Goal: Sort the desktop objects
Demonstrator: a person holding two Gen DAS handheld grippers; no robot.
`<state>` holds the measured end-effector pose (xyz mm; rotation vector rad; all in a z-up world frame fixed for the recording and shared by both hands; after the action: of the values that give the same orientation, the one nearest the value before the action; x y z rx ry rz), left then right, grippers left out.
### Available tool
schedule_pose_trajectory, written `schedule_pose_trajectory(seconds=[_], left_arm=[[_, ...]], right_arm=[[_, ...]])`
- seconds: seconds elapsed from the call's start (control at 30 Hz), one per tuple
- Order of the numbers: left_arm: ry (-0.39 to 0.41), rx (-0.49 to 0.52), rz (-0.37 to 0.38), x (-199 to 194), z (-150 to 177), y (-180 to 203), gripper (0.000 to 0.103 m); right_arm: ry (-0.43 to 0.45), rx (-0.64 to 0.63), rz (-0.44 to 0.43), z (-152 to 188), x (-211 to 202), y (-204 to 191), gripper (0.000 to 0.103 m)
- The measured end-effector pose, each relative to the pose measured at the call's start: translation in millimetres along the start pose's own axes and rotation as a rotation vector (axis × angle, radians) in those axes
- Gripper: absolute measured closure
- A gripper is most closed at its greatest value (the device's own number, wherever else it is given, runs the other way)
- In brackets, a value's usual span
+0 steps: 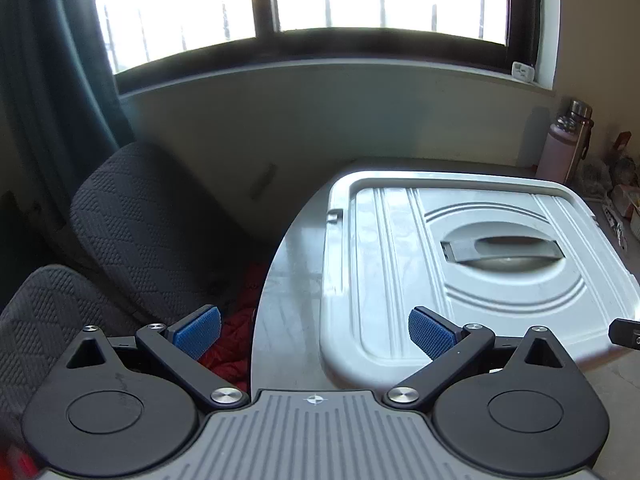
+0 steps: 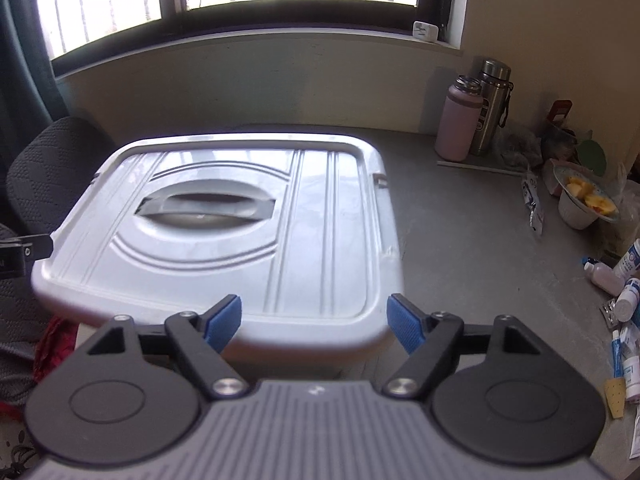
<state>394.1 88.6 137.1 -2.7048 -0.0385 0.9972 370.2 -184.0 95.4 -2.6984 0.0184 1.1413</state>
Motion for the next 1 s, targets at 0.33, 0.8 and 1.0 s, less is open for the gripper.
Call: schedule_pose_trajectory(seconds=[0.33, 0.8, 1.0], left_arm=[[0.061, -0.015, -0.029, -46.0, 61.9, 33.6, 0.001], [0.054, -0.015, -0.055, -71.4, 137.9, 54.7, 0.001], [0.092, -0.024, -0.083, -74.2, 145.5, 54.7, 0.001]], right_arm=[[0.06, 0.011, -0.053, 51.6, -38.5, 6.9, 0.023], [0.066, -0.009, -0.039, 118.4, -58.9, 8.9, 0.023], [0.088, 0.001, -0.043, 128.6, -59.4, 9.6, 0.023]])
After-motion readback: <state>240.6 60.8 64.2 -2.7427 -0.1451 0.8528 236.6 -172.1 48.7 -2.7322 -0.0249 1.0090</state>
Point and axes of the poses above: each gripper's, at about its wrist camera, not at the fingertips, and x roughly the way its jaws point, y to its right, z to its underside, the point moved 9 cm from there along x, roughly the way its jaws point, and after that the axes turned 12 degrees about x, right-handed, at the moved point
